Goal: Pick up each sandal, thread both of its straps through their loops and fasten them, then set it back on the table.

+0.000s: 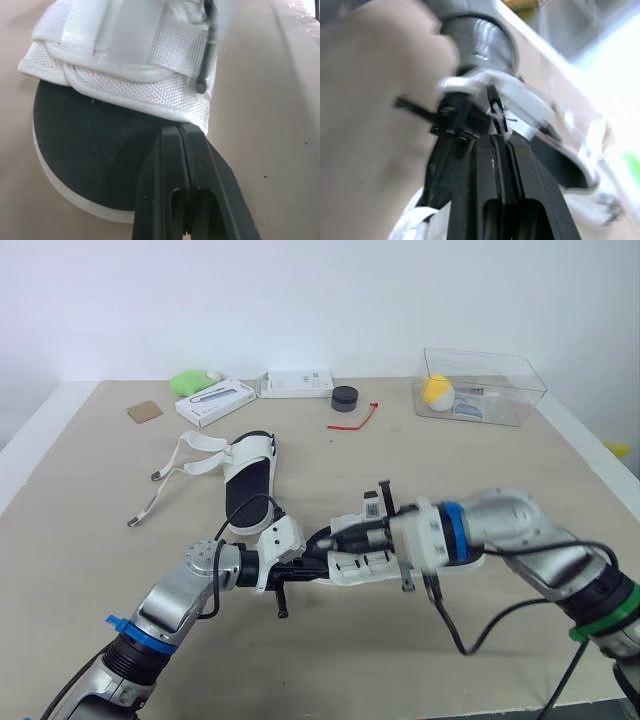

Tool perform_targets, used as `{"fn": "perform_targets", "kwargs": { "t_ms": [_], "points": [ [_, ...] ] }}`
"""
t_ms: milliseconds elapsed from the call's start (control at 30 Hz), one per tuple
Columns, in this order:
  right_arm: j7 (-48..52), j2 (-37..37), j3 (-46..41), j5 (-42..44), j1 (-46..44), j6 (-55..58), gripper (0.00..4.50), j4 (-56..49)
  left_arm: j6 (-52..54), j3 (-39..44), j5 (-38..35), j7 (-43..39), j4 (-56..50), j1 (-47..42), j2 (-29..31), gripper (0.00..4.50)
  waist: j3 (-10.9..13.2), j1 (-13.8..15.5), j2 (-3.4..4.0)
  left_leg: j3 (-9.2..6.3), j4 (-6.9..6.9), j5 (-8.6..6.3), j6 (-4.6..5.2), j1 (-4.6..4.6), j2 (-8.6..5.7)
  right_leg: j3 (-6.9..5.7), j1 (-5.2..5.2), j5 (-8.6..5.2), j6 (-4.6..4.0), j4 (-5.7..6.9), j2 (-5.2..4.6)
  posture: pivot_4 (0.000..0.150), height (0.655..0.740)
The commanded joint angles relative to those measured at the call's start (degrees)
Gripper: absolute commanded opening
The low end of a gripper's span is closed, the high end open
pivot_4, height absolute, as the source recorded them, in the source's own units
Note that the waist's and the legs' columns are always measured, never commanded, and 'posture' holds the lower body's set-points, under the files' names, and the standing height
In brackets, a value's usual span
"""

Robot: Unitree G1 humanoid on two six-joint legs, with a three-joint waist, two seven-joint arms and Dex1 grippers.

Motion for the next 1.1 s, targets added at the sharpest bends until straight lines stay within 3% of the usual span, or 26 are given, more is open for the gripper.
{"fn": "perform_targets", "kwargs": {
  "t_ms": [33, 367, 1100],
  "points": [
    [-0.79, 4.78, -8.21, 6.77, -6.67, 14.92, 0.04, 1.59, 1.4, -2.1, 1.2, -0.18, 1.48, 1.19, 0.41, 0.0, 0.0, 0.0, 0.0, 0.0, 0.0, 0.0, 0.0, -0.01, 0.02, -0.01, -0.01, 0.01, -0.03, 0.0, 0.01, 0.15, 0.74],
    [0.68, 10.66, -12.54, 0.99, -7.82, 34.07, 0.04, 10.03, 1.39, -2.05, 1.21, 0.14, 1.39, 1.22, 0.18, 0.0, 0.0, -0.05, 0.0, -0.01, -0.01, -0.01, 0.0, -0.56, 0.03, 0.02, -0.5, 0.25, 0.07, -0.01, 0.18, 0.15, 0.74],
    [3.22, 18.14, -13.99, -11.45, -6.82, 37.51, 0.04, 16.33, 1.49, -2.03, 1.13, 0.42, 1.18, 1.35, -0.01, 0.0, -0.01, -0.1, 0.01, -0.05, 0.04, 0.0, 0.0, -0.64, 0.09, 0.1, -0.54, 0.24, 0.3, -0.02, 0.38, 0.15, 0.74]
  ]
}}
